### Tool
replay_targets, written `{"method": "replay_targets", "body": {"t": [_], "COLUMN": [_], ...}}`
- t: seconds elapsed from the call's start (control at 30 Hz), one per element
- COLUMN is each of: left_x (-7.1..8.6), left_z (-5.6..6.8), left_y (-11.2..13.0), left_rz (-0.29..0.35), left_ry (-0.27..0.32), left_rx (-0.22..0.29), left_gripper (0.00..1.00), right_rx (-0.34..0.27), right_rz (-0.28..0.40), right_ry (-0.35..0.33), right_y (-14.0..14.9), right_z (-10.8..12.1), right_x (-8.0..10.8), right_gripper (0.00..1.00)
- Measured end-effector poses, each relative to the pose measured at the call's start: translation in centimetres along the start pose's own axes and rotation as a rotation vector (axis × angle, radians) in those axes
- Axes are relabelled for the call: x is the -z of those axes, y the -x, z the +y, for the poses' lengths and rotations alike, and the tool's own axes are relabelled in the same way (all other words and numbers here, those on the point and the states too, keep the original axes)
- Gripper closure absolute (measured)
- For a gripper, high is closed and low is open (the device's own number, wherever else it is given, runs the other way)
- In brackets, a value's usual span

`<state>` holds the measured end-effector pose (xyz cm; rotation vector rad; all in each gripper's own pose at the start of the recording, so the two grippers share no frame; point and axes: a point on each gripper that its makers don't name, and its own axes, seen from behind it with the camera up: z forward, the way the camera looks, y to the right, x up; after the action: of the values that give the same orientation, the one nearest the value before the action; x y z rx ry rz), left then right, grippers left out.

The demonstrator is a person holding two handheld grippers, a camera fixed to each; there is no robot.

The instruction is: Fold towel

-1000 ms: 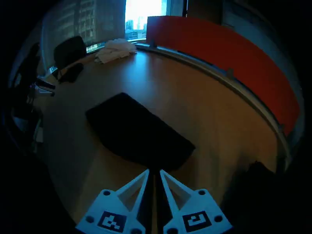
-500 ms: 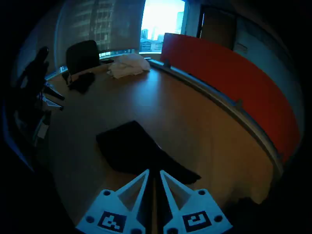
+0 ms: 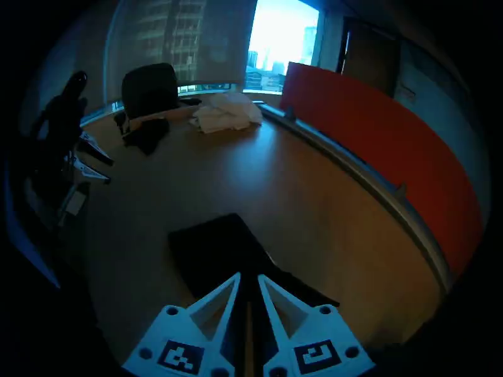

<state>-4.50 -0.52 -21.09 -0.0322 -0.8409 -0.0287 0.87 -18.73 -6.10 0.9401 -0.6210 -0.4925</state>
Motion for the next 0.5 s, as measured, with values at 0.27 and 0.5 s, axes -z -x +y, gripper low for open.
{"method": "replay_targets", "body": {"t": [0.27,0.5], "left_x": [0.7,1.4], "left_z": [-0.5,-1.0], "left_y": [0.0,0.2], "left_rz": [0.013,0.025], "left_ry": [-0.013,-0.024], "left_rx": [0.022,0.060], "left_gripper": [0.05,0.05], "right_rx": [0.063,0.103], "right_rz": [-0.001,-0.023], "right_ry": [-0.091,-0.186], "right_y": [-2.1,-2.9], "right_z": [-2.9,-7.1], "right_x": [-3.6,-7.2], "right_gripper": [0.97,0.97]}}
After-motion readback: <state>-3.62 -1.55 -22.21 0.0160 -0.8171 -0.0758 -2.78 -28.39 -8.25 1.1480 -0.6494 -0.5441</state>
